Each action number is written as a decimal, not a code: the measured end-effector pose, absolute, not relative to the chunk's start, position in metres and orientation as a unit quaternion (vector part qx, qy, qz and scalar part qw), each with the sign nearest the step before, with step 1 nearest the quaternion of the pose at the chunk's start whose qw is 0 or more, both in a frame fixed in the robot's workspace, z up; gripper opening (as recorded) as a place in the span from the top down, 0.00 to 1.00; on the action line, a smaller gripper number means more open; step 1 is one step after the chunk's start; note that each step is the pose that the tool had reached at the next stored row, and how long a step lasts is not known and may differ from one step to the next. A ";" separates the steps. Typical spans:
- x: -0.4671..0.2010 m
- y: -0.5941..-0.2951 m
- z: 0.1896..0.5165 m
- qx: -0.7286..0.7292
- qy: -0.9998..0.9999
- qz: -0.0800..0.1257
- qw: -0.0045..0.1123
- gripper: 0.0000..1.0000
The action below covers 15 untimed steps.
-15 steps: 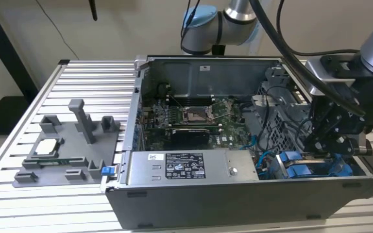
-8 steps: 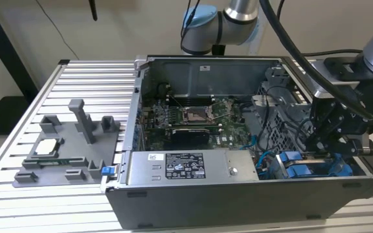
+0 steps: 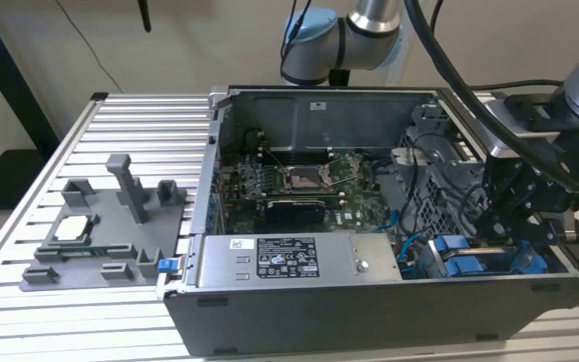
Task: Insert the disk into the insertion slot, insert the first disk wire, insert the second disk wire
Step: 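Insert the second disk wire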
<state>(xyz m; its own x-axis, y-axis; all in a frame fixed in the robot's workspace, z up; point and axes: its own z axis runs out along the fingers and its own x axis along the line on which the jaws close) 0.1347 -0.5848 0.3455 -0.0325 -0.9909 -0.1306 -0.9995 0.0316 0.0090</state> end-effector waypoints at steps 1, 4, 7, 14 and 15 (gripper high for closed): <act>0.135 -0.585 0.345 -0.695 0.716 0.048 0.045 1.00; 0.137 -0.585 0.343 -0.697 0.714 0.047 0.046 1.00; 0.138 -0.585 0.342 -0.699 0.712 0.046 0.047 1.00; 0.139 -0.585 0.340 -0.699 0.712 0.047 0.052 1.00; 0.139 -0.585 0.340 -0.699 0.712 0.048 0.053 1.00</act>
